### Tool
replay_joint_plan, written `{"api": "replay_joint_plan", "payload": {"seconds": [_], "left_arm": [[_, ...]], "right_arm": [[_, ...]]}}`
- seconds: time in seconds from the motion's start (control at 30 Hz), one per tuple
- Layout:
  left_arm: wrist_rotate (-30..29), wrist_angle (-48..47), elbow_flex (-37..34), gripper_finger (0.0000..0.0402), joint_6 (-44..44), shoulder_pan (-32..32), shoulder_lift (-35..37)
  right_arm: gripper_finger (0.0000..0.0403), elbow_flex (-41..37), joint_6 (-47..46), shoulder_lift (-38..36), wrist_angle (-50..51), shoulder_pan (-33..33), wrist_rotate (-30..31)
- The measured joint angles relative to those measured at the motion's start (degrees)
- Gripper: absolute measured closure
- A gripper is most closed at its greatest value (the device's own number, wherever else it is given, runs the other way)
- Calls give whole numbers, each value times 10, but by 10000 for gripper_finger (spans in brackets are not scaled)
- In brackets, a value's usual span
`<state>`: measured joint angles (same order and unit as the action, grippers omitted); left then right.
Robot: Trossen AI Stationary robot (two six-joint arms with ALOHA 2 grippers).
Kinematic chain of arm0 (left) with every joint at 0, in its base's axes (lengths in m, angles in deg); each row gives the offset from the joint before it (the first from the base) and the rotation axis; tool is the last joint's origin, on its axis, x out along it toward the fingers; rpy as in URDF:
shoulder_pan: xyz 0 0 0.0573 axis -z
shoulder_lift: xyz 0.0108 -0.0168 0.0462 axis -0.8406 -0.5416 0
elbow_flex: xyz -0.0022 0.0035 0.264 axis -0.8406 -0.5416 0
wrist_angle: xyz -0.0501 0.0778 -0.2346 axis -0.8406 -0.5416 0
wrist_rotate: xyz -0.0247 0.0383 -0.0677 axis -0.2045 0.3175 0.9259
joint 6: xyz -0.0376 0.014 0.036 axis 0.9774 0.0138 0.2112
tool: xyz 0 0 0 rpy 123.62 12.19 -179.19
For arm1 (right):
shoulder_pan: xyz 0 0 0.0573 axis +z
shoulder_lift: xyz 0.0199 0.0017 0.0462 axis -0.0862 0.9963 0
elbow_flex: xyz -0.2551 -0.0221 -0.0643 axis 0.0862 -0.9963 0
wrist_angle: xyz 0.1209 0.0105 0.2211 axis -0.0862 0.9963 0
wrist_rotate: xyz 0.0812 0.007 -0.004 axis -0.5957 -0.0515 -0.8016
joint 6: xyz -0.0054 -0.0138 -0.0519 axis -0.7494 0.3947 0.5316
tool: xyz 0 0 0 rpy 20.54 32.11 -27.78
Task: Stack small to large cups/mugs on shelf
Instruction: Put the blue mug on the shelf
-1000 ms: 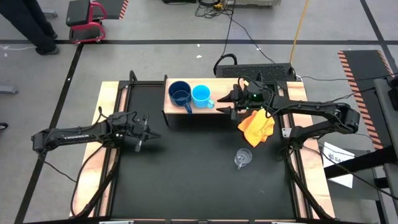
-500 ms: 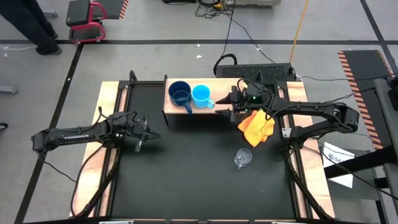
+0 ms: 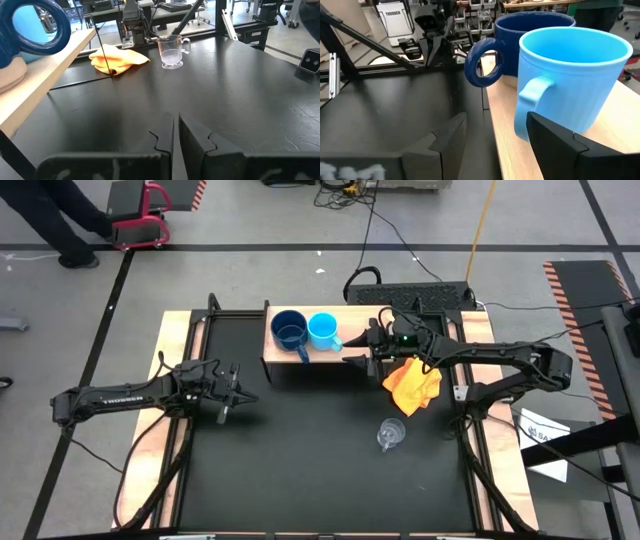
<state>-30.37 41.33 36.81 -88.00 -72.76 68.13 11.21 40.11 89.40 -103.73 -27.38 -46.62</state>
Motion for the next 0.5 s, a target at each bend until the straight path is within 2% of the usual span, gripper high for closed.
{"api": "replay_joint_plan", "payload": {"seconds": [0.13,0.3,0.5], "left_arm": [[1,0,0,371,0,0,0],[1,0,0,371,0,0,0],[1,0,0,371,-2,0,0]], "right_arm": [[204,0,0,1,1,0,1],[204,0,1,1,0,0,43],[204,0,-2,1,-4,1,41]]}}
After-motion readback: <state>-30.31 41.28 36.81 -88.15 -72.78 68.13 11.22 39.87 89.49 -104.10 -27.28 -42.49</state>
